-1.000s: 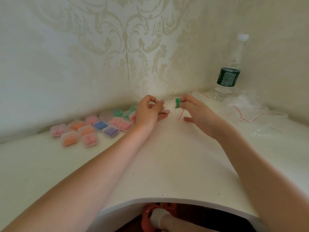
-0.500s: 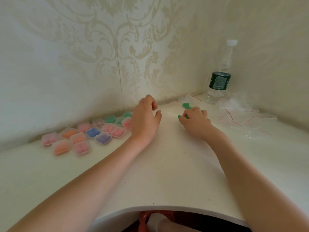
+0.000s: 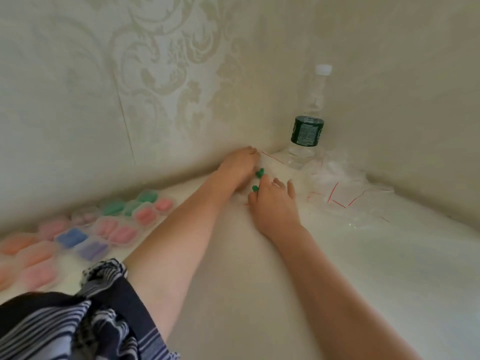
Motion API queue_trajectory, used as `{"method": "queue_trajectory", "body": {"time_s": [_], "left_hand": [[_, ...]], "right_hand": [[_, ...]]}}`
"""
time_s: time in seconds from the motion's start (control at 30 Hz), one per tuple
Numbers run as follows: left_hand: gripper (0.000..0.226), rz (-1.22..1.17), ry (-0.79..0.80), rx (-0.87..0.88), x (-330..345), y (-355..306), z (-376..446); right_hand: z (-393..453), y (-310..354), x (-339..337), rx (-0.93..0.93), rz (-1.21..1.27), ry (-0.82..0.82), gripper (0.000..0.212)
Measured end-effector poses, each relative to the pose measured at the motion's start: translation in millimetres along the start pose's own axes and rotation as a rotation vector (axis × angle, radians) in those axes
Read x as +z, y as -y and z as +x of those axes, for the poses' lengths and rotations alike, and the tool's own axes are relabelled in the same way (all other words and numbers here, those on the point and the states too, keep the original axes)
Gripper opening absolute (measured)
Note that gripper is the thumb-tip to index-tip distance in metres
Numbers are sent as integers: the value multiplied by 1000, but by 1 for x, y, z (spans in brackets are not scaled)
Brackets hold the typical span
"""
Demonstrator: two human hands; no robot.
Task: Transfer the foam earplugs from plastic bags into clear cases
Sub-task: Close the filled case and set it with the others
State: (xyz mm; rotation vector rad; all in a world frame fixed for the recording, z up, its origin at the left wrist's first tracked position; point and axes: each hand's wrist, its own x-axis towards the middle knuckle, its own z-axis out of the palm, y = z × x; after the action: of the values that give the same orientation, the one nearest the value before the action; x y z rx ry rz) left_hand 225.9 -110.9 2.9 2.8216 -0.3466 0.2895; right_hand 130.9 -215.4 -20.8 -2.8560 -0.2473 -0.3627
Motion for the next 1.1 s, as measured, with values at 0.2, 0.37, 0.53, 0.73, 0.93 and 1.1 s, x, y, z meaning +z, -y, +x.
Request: {"method": "queue_trajectory", "body": {"time_s": [0.2, 0.37, 0.53, 0.73, 0.93, 1.1], "left_hand": [[55, 83, 210, 93, 20, -10, 31], [40, 100, 62, 119, 27, -5, 34], [38, 75, -86, 138, 19, 12, 15], [35, -3, -184, 174, -3, 25, -43], [32, -108, -215, 98, -16, 27, -106], [36, -151, -218, 38, -28, 36, -141]], "right_hand": [[1, 3, 6, 17, 48, -47, 56], [1, 3, 6, 22, 53, -43, 44], [0, 3, 4, 15, 48, -21, 36], [-3, 6, -2, -7, 104, 7, 31], [-6, 8, -3, -95, 45, 52, 30], [-11, 10, -3, -176, -8, 21, 26]]}}
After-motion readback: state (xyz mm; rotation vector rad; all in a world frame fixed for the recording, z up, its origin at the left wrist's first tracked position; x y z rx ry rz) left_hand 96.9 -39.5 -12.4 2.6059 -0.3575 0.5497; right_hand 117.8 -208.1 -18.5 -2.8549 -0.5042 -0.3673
